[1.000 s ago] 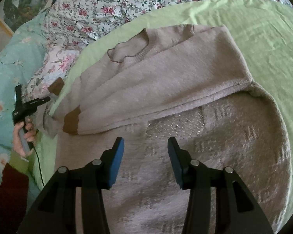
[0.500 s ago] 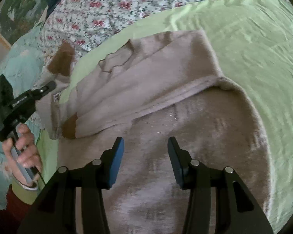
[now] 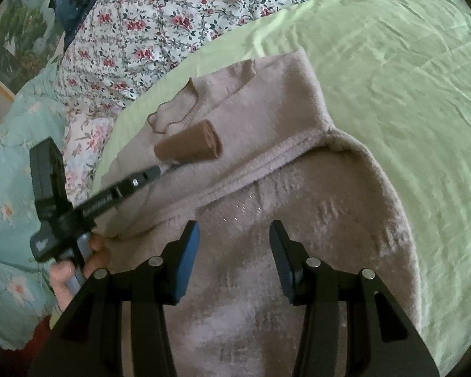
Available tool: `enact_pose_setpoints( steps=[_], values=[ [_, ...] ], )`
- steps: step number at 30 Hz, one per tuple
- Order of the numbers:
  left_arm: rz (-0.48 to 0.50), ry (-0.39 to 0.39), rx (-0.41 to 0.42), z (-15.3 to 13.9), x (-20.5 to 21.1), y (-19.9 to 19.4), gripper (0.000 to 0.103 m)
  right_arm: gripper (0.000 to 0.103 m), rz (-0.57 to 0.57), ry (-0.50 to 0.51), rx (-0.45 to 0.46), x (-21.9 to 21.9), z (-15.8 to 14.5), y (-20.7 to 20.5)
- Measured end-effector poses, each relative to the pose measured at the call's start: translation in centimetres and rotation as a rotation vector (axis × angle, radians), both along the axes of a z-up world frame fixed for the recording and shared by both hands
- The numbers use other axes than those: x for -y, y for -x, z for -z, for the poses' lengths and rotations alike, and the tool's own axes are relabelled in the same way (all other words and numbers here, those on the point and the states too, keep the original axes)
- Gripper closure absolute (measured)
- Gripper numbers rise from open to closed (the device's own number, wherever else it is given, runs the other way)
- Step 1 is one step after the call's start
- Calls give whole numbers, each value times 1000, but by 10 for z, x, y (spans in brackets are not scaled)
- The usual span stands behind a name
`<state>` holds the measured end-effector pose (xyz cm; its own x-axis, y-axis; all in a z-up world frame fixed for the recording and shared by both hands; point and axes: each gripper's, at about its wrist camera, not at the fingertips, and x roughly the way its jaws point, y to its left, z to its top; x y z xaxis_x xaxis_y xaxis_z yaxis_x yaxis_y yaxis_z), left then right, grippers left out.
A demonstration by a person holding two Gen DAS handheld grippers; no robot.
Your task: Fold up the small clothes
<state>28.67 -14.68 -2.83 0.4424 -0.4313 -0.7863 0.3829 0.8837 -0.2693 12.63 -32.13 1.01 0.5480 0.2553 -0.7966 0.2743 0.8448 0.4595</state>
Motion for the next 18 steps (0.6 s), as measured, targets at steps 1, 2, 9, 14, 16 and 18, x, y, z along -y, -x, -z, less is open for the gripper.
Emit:
enact_pose_setpoints(
  steps=[1,2,9,14,16,18],
  values=[
    [4,0,1,-2,-3,4,43,55,0,-8,0,-1,1,-3],
    [0,3,7,-5,-7,10,39,55,-2,-17,1,-2,2,-5],
    [-33,-7,42,-30,-63,53,29,55,-11,-24,26,-6,0,-25],
    [-208,-104,64,-31,-146,74,28,55,3,-39,47,4,-3,-47],
    [-308,-141,38,-23,-184,74,28,55,-2,-67,56,5,-3,-58],
    [-389,-163,-10,-11,-214,69,29,55,-9,-110,53,5,2,-72]
  ],
)
